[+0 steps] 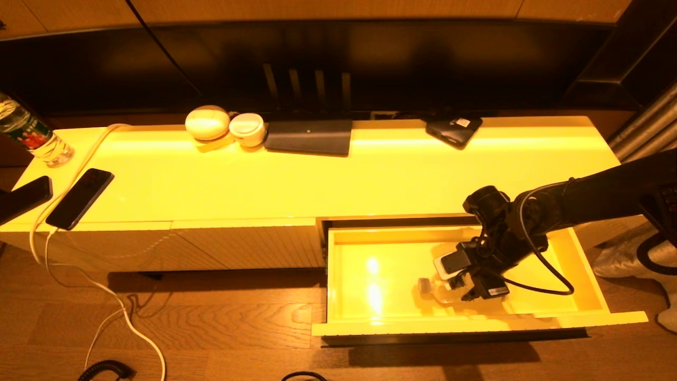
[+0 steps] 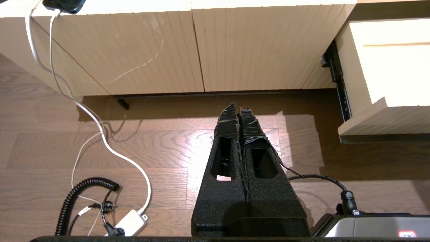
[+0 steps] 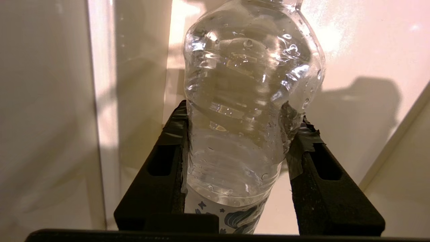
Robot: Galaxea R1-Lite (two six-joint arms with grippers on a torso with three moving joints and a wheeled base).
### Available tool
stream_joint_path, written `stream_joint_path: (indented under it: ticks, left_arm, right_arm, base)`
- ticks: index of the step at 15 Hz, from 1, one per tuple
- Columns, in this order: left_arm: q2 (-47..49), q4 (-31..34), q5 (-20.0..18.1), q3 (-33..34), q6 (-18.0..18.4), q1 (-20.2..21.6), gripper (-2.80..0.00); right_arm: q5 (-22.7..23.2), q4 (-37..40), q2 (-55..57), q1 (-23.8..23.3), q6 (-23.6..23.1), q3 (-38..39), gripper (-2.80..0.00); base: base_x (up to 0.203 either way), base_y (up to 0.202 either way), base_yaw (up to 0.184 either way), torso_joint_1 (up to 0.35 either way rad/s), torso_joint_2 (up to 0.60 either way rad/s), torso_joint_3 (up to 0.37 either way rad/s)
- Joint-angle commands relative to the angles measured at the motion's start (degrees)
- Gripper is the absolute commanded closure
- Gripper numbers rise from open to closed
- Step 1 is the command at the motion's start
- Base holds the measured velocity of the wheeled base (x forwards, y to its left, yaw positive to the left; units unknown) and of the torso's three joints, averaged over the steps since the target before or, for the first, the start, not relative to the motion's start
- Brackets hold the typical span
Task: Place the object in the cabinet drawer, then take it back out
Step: Take the mineral water out of the drawer and put it on the table
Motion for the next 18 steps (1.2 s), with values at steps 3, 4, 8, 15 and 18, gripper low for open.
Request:
stream_joint_path:
  ticks: [3,4,8,15,18]
  left_arm:
    - [0.0,0.0,0.0,0.1,0.0,0.0,0.0]
    - [0.0,0.0,0.0,0.1,0.0,0.0,0.0]
    - [0.0,0.0,0.0,0.1,0.0,0.0,0.0]
    - [0.0,0.0,0.0,0.1,0.0,0.0,0.0]
    - [0.0,0.0,0.0,0.2,0.0,0.0,0.0]
  right_arm:
    - [0.3,0.2,-8.1,-0.1,2.4,3.4,0.0]
    - [0.6,0.2,-10.2,-0.2,2.8,4.3,0.0]
    - [3.8,-0.1,-18.1,-0.3,7.5,6.3,0.0]
    - [5.7,-13.5,-29.7,1.0,40.5,5.3,0.0]
    - [0.8,-23.3,-29.9,1.9,51.2,3.6,0.0]
  base:
    - [0.0,0.0,0.0,0.0,0.0,0.0]
    - [0.0,0.0,0.0,0.0,0.0,0.0]
    - [0.0,0.0,0.0,0.0,0.0,0.0]
    - [0.0,0.0,0.0,0.0,0.0,0.0]
    - [0.0,0.0,0.0,0.0,0.0,0.0]
